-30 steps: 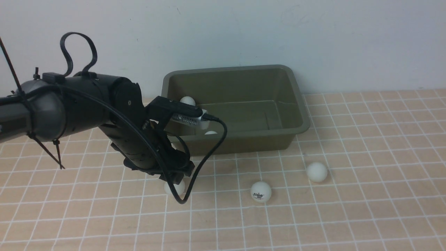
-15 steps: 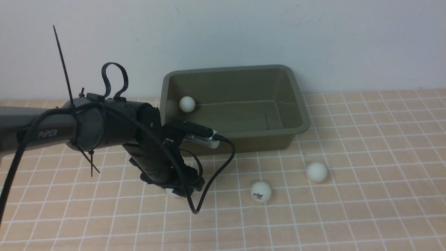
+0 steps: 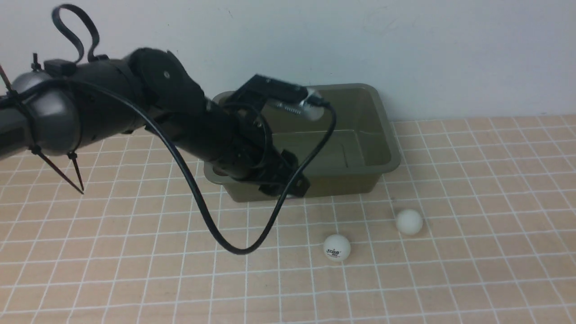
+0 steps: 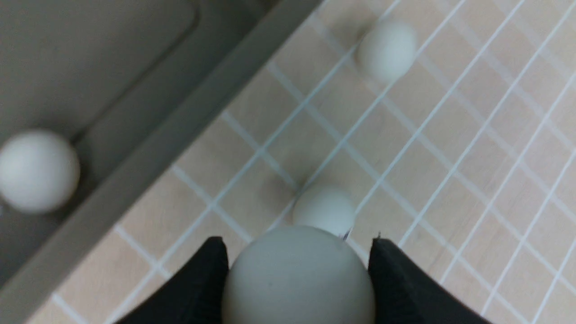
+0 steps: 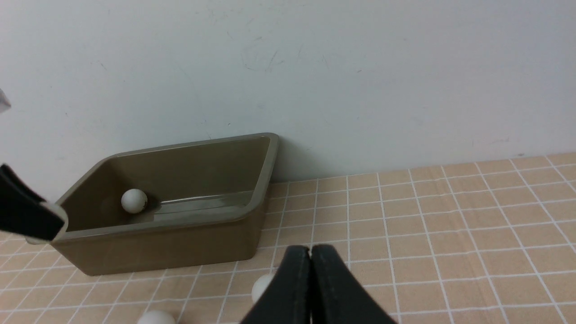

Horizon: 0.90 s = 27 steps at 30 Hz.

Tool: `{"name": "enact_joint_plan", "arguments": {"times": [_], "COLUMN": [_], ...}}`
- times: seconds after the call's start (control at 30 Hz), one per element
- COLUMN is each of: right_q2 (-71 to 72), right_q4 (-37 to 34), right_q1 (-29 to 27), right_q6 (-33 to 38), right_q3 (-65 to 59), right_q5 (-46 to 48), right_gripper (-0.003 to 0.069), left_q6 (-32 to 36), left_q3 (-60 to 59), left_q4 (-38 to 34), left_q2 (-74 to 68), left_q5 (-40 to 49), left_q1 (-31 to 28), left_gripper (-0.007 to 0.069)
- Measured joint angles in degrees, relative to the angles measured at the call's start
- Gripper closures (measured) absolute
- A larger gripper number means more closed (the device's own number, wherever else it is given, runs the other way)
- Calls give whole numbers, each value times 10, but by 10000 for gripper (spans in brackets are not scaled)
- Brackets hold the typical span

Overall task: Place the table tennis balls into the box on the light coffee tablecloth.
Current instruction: 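Reach for and grasp a ping pong ball on the table beside the basket, then drop the ball into the bin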

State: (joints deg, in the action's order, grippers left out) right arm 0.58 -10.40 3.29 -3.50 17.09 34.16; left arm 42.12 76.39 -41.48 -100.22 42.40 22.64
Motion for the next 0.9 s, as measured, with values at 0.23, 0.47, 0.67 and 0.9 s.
{"name": "enact_joint_plan", "arguments": {"times": [0.23, 0.47, 0.67, 0.9], "right_q2": [0, 0, 0, 0], "right_q4": [0, 0, 0, -1], "right_q1": [0, 0, 0, 0], "right_q6": [0, 0, 0, 0], "right_q3": [0, 0, 0, 0], "right_q5": [0, 0, 0, 0], "right_gripper": [671, 671, 671, 671], "left_q6": [94, 142, 0, -264], "left_q3": [68, 143, 232, 330], "left_q4": [-15, -1, 71, 234], "left_q2": [-66, -147, -136, -76], "left_q5": [-77, -47, 35, 222], "left_q1": [-24, -28, -29, -29], "left_gripper": [309, 270, 158, 273]}}
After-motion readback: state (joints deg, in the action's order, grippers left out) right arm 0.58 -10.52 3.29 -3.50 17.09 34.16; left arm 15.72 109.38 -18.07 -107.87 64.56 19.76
